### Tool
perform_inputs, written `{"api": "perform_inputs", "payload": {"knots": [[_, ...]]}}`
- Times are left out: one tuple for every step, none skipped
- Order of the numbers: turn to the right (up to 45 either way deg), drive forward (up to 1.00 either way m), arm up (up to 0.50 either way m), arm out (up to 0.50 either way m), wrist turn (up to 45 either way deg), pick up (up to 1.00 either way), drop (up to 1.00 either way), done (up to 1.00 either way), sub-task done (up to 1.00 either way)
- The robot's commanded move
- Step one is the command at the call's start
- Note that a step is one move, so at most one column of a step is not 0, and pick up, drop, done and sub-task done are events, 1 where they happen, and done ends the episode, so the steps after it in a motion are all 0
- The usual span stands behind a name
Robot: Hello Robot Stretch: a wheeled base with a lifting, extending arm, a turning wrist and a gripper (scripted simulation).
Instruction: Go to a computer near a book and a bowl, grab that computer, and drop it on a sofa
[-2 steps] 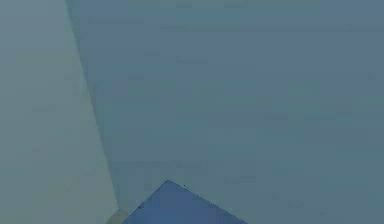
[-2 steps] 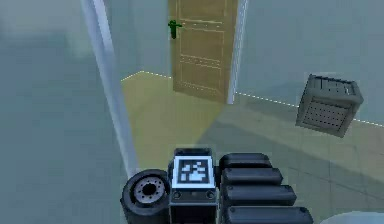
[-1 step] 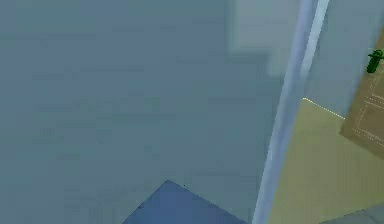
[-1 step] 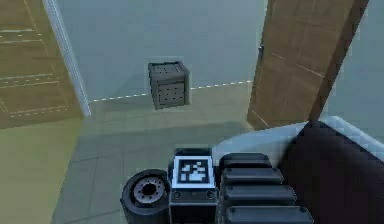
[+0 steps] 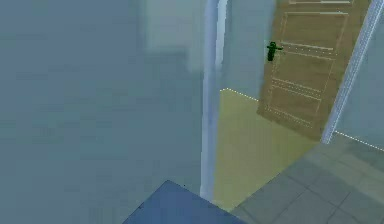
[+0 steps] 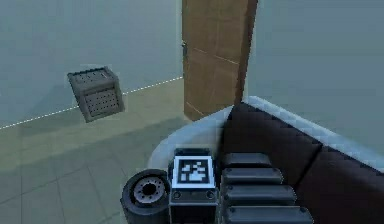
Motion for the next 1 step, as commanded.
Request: {"api": "perform_inputs", "payload": {"knots": [[-45.0,0.00,0.00,0.00,0.0,0.00,0.00,0.00,0.00]]}}
